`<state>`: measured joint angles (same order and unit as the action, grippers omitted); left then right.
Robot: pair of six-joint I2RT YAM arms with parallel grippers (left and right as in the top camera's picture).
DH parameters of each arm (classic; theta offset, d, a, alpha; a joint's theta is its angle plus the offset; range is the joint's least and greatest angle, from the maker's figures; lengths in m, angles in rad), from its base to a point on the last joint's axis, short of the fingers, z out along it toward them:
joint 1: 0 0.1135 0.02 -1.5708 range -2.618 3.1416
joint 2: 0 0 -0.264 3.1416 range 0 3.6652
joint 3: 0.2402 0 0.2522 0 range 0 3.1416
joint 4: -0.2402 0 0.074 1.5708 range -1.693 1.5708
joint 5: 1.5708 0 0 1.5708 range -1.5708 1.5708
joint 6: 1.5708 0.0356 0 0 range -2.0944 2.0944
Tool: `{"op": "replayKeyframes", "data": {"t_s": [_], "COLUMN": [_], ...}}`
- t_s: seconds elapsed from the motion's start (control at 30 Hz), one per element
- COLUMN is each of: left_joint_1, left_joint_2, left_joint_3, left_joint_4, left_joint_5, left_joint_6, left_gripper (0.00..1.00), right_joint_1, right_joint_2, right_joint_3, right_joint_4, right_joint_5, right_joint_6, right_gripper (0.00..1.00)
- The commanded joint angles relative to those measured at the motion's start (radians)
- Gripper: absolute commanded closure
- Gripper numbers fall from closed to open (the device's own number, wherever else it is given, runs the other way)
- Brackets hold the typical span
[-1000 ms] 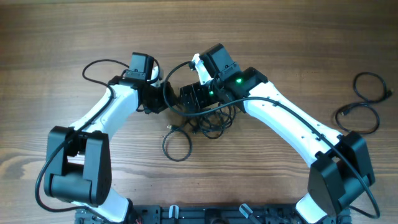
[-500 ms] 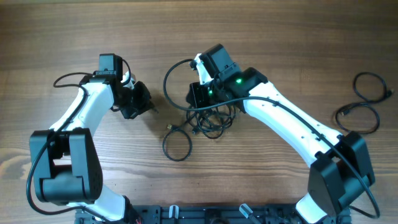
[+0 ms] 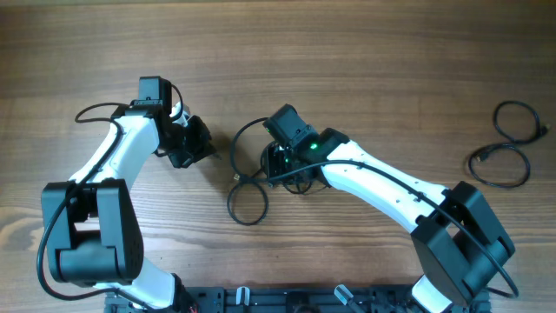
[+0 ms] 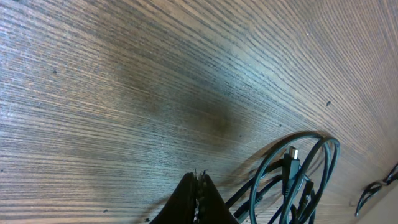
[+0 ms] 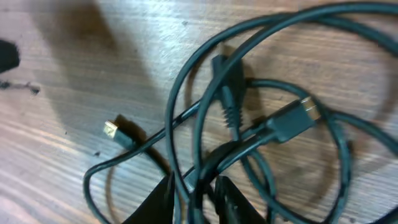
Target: Untangle cables
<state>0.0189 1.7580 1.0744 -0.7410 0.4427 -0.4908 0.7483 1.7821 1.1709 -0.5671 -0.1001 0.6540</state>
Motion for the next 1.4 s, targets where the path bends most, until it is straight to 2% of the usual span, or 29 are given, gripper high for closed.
{"op": "replayKeyframes", "data": {"t_s": [0.0,0.03,0.2,0.3,0.4,0.43,0.5,0.53,0.6,0.67,0.77,0.83,0.9,1.0,1.13,1.23,1.37], "left_joint_1": [0.003,0.003,0.003,0.003,0.003,0.003,0.015,0.049,0.092,0.085,0.047,0.022,0.004,-0.042,-0.152,-0.259,-0.337], "left_joint_2": [0.008,0.008,0.008,0.008,0.008,0.008,0.007,0.003,0.003,0.003,0.002,-0.016,-0.064,-0.126,-0.134,-0.134,-0.134], "left_joint_3": [-0.01,-0.01,-0.01,-0.01,-0.01,-0.01,-0.006,-0.005,-0.006,-0.006,-0.006,-0.006,-0.006,-0.006,-0.007,-0.007,-0.007], "left_joint_4": [-0.005,-0.005,-0.009,-0.008,-0.009,-0.009,-0.005,-0.004,-0.006,-0.015,-0.047,-0.064,-0.057,-0.048,-0.019,0.051,0.119], "left_joint_5": [0.012,0.012,0.012,0.012,0.013,0.018,0.176,0.407,0.73,0.814,0.813,0.772,0.637,0.492,0.448,0.305,0.165], "left_joint_6": [0.016,0.016,0.016,0.016,0.016,0.018,0.137,0.212,0.279,0.282,0.286,0.289,0.21,0.087,0.009,-0.122,-0.235], "left_gripper": [0.94,0.94,0.94,0.92,0.91,0.96,0.96,0.96,0.96,0.93,0.91,0.85,0.8,0.8,0.76,0.73,0.72], "right_joint_1": [0.005,0.005,0.004,0.004,0.004,0.003,-0.034,-0.092,-0.176,-0.24,-0.264,-0.264,-0.264,-0.264,-0.263,-0.264,-0.263], "right_joint_2": [0.037,0.044,0.047,0.047,0.047,0.047,0.031,0.009,0.0,0.001,0.001,0.001,0.001,0.001,0.001,0.001,0.001], "right_joint_3": [-0.007,-0.007,-0.008,-0.008,-0.008,-0.008,-0.004,-0.004,-0.004,-0.004,-0.004,-0.004,-0.004,-0.004,-0.004,-0.005,-0.005], "right_joint_4": [-0.001,-0.002,-0.034,-0.041,-0.056,-0.058,-0.013,0.037,0.089,0.142,0.183,0.215,0.254,0.278,0.294,0.301,0.3], "right_joint_5": [0.059,0.052,0.056,0.056,0.06,0.06,-0.057,-0.247,-0.458,-0.601,-0.63,-0.634,-0.634,-0.633,-0.634,-0.645,-0.653], "right_joint_6": [0.031,0.031,0.038,0.068,0.079,0.079,0.043,0.016,0.015,0.037,0.074,0.108,0.137,0.161,0.184,0.183,0.174], "right_gripper": [0.78,0.82,0.86,0.96,0.96,0.96,0.96,0.96,0.96,0.96,0.96,0.96,0.96,0.96,0.96,0.96,0.96]}}
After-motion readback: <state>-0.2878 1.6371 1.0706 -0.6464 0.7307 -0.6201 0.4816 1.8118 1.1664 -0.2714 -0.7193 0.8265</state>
